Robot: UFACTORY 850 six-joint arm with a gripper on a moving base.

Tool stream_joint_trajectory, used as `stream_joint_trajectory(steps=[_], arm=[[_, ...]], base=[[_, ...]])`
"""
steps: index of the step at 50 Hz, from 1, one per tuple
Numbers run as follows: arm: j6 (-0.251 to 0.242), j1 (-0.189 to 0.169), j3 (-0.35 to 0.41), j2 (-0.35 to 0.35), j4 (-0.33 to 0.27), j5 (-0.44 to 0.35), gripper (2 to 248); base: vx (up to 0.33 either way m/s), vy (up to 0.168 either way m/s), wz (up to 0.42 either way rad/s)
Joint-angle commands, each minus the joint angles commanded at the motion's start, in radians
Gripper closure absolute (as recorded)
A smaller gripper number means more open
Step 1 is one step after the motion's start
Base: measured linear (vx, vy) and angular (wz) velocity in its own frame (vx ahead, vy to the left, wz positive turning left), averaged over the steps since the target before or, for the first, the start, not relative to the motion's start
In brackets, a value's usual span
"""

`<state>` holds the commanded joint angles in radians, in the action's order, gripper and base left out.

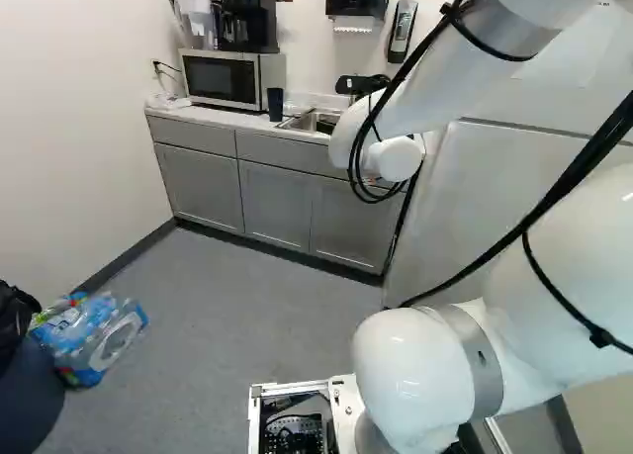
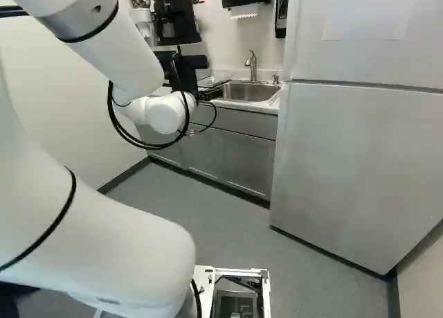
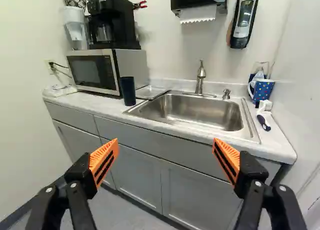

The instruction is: Rinse the cup and place it in the tray

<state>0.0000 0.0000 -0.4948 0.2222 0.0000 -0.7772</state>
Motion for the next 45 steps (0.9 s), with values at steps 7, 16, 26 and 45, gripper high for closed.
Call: stream_joint_trajectory(steps=[7,16,26,45], arm=[[0.000,0.000,-0.021,-0.006,0.000,0.008,3],[0.000,0.000,-0.048,-0.014,0.000,0.020,3],[0.000,0.000,-0.077,-0.023,0.000,0.035,3],[0.000,0.000,-0.134,-0.040,0.000,0.073,3]], base=[[0.000,0.000,0.000],[0.000,0.000,0.000],[0.000,0.000,0.000],[0.000,0.000,0.000]])
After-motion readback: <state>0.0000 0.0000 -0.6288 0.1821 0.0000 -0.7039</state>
